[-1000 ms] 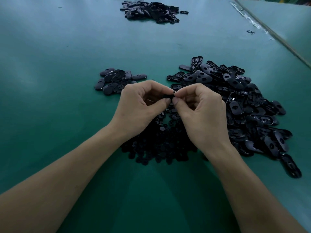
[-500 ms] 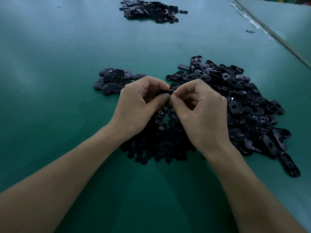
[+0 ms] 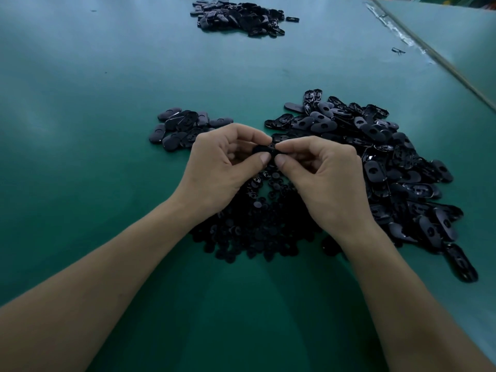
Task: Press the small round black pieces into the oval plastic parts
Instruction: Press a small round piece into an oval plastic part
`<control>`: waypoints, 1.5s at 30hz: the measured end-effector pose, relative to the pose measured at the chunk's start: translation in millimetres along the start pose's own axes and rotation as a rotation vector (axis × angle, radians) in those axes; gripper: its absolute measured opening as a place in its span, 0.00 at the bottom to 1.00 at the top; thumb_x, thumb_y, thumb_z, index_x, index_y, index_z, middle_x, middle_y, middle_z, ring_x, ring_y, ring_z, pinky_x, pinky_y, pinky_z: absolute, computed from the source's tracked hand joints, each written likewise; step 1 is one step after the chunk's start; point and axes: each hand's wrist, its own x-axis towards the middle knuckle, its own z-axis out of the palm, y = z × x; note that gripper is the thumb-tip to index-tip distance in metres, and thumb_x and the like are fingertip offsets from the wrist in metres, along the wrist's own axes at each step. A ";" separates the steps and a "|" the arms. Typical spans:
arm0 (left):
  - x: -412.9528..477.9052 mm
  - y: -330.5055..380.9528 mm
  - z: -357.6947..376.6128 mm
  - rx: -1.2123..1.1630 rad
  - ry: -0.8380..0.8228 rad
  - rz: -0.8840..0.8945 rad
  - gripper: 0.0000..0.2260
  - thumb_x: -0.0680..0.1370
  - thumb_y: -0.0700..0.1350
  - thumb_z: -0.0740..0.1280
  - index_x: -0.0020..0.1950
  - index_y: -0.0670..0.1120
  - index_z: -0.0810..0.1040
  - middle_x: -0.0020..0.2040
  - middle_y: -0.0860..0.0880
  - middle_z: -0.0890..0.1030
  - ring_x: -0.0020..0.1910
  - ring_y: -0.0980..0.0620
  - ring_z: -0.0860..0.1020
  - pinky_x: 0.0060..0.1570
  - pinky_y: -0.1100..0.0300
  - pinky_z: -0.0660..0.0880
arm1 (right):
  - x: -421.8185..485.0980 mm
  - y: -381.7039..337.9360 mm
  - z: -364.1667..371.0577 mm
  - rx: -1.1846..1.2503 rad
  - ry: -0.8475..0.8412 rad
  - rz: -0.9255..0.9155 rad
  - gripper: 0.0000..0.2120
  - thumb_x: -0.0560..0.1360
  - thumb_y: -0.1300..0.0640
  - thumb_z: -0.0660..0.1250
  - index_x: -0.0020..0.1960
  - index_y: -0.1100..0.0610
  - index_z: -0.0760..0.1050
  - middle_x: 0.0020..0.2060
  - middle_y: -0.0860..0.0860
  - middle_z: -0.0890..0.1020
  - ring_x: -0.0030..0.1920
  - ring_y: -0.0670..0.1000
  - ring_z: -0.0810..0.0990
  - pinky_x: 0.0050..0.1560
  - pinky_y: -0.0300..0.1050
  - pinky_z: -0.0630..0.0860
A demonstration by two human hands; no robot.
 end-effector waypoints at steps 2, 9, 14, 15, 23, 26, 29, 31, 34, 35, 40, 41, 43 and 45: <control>0.1 -0.8 -0.9 0.007 0.001 0.005 0.12 0.74 0.33 0.75 0.49 0.49 0.82 0.40 0.57 0.85 0.41 0.61 0.82 0.45 0.65 0.80 | 0.6 1.4 -1.1 0.018 -0.022 0.022 0.08 0.74 0.61 0.75 0.52 0.54 0.84 0.42 0.43 0.85 0.43 0.40 0.84 0.48 0.34 0.79; 0.2 -3.3 -0.7 0.012 0.008 -0.005 0.11 0.73 0.36 0.77 0.49 0.50 0.83 0.39 0.55 0.86 0.39 0.59 0.83 0.44 0.66 0.79 | -0.3 0.5 -2.0 -0.002 -0.041 0.041 0.05 0.75 0.60 0.74 0.49 0.51 0.83 0.40 0.43 0.85 0.41 0.41 0.83 0.44 0.33 0.79; 0.8 -4.1 0.2 0.010 0.005 -0.013 0.12 0.73 0.35 0.77 0.49 0.51 0.84 0.39 0.54 0.86 0.37 0.58 0.83 0.43 0.66 0.80 | -1.2 -3.3 1.3 -0.047 -0.031 0.045 0.04 0.76 0.59 0.72 0.48 0.51 0.81 0.38 0.43 0.84 0.40 0.42 0.82 0.44 0.36 0.79; 0.8 -4.1 0.4 0.005 0.006 -0.015 0.12 0.73 0.35 0.76 0.49 0.51 0.84 0.39 0.54 0.86 0.37 0.58 0.83 0.43 0.66 0.80 | -1.4 -3.9 1.6 -0.051 -0.026 0.046 0.04 0.76 0.59 0.72 0.47 0.50 0.81 0.38 0.43 0.84 0.40 0.42 0.82 0.44 0.36 0.79; -0.5 -1.9 -1.8 0.008 0.036 -0.014 0.11 0.72 0.36 0.78 0.47 0.51 0.84 0.37 0.55 0.85 0.35 0.60 0.81 0.41 0.67 0.79 | -1.9 -3.8 -0.3 0.009 -0.044 0.034 0.06 0.75 0.60 0.73 0.47 0.49 0.82 0.37 0.43 0.84 0.39 0.42 0.83 0.42 0.34 0.79; -0.9 -0.4 -2.2 0.017 0.043 -0.012 0.11 0.71 0.36 0.78 0.46 0.51 0.85 0.37 0.54 0.86 0.35 0.59 0.81 0.41 0.65 0.80 | -1.4 -3.4 -1.2 0.020 -0.047 0.023 0.07 0.75 0.61 0.73 0.47 0.49 0.82 0.37 0.43 0.84 0.39 0.42 0.83 0.43 0.35 0.79; -0.5 -0.6 -1.6 0.011 0.059 -0.018 0.11 0.71 0.35 0.78 0.45 0.50 0.85 0.36 0.51 0.85 0.34 0.57 0.81 0.40 0.63 0.81 | -0.3 -4.2 -1.7 0.019 -0.062 0.017 0.08 0.75 0.62 0.73 0.47 0.49 0.82 0.38 0.44 0.84 0.40 0.44 0.83 0.44 0.38 0.80; 0.3 -1.5 -0.7 -0.006 0.057 -0.025 0.11 0.71 0.33 0.77 0.44 0.50 0.84 0.35 0.50 0.85 0.33 0.56 0.81 0.38 0.62 0.80 | 0.0 -4.8 -2.6 0.017 -0.072 0.013 0.07 0.75 0.62 0.73 0.47 0.50 0.83 0.38 0.44 0.85 0.40 0.43 0.83 0.44 0.38 0.80; 0.5 -2.9 0.4 -0.047 0.027 -0.026 0.11 0.72 0.32 0.75 0.44 0.48 0.83 0.35 0.50 0.85 0.31 0.55 0.81 0.36 0.62 0.80 | 0.0 -5.3 -3.6 -0.031 -0.050 -0.006 0.06 0.76 0.60 0.72 0.49 0.50 0.84 0.38 0.42 0.84 0.40 0.41 0.83 0.42 0.33 0.78; 0.6 -3.2 1.2 -0.054 0.030 -0.021 0.10 0.73 0.32 0.75 0.45 0.47 0.83 0.35 0.51 0.85 0.31 0.56 0.80 0.35 0.62 0.80 | -0.1 -5.3 -3.9 -0.072 -0.029 -0.013 0.05 0.77 0.59 0.71 0.51 0.50 0.84 0.40 0.42 0.84 0.41 0.41 0.82 0.43 0.31 0.77; 4.8 -7.0 -1.2 -0.187 0.188 -0.089 0.09 0.77 0.31 0.71 0.45 0.45 0.83 0.37 0.52 0.83 0.35 0.55 0.80 0.37 0.64 0.78 | 1.3 4.9 -11.5 -0.632 0.114 0.047 0.17 0.81 0.53 0.63 0.70 0.51 0.74 0.64 0.51 0.76 0.65 0.53 0.70 0.64 0.45 0.64; 6.2 -7.4 -2.2 -0.231 0.222 -0.119 0.09 0.77 0.31 0.70 0.46 0.45 0.83 0.38 0.51 0.83 0.36 0.55 0.80 0.38 0.63 0.78 | 1.2 6.9 -13.9 -0.716 0.122 0.103 0.20 0.82 0.53 0.62 0.73 0.50 0.70 0.68 0.51 0.72 0.68 0.55 0.66 0.66 0.49 0.62; 8.3 -8.0 -3.2 -0.320 0.282 -0.170 0.09 0.79 0.31 0.68 0.51 0.44 0.82 0.44 0.49 0.84 0.39 0.56 0.80 0.41 0.62 0.79 | 0.1 10.0 -17.6 -0.787 0.113 0.205 0.24 0.82 0.51 0.61 0.77 0.48 0.64 0.73 0.52 0.65 0.73 0.56 0.58 0.69 0.55 0.56; 10.0 -7.1 -3.4 -0.393 0.336 -0.205 0.11 0.79 0.32 0.67 0.58 0.43 0.78 0.49 0.49 0.83 0.43 0.57 0.81 0.47 0.62 0.80 | -0.4 12.0 -20.3 -0.817 0.087 0.261 0.24 0.82 0.48 0.59 0.77 0.47 0.63 0.75 0.54 0.62 0.75 0.55 0.54 0.70 0.55 0.53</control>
